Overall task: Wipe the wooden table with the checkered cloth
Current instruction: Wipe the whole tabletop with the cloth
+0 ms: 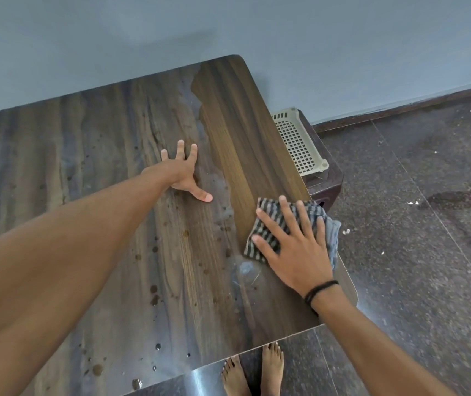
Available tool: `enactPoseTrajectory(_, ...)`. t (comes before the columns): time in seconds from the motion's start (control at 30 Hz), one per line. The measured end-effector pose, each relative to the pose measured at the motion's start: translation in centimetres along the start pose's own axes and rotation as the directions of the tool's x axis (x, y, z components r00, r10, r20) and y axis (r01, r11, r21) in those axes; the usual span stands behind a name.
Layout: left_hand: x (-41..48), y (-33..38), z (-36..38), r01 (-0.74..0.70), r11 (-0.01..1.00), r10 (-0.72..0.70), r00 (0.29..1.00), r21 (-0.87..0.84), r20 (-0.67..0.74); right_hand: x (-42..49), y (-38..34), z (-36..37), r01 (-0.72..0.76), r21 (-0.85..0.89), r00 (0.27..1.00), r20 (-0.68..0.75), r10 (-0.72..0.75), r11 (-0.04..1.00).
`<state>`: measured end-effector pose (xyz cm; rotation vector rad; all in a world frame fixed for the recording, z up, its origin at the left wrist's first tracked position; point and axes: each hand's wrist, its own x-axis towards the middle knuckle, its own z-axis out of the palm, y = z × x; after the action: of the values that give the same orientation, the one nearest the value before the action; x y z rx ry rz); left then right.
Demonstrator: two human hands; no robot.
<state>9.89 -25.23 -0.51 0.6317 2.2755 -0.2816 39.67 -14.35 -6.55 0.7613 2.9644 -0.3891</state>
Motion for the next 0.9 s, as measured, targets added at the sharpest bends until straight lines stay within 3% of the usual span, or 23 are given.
enactPoseTrajectory(0.1,0.3,0.0,0.0,0.007,1.000,-0.006,1.000,-0.009,0.022,1.0,-2.2,-0.3,-0.131,0.020,0.991,0.001,0.131,0.991)
enactPoseTrajectory(0.3,0.5,-0.4,0.5,-0.011,1.000,0.011,1.000,-0.004,-0.002,-6.9,0.8,0.3,-0.036,-0.010,0.999,-0.012,0.036,0.999)
enactPoseTrajectory(0.53,-0.1,0.0,-0.1,0.008,1.000,-0.008,1.000,-0.002,0.003,5.6,-0.7,-2.1,0.016,-0.009,0.997,0.072,-0.015,1.000)
enactPoseTrajectory(0.73,-0.1,0.0,0.4,-0.007,1.000,0.007,1.000,-0.007,-0.022,-3.7,3.4,-0.8,0.166,-0.051,0.985,0.051,-0.164,0.985)
enactPoseTrajectory(0.9,-0.3,-0.1,0.2,-0.001,1.000,0.001,1.000,-0.019,0.007,-1.5,0.5,-0.9,0.014,-0.058,0.999,0.036,-0.012,0.998)
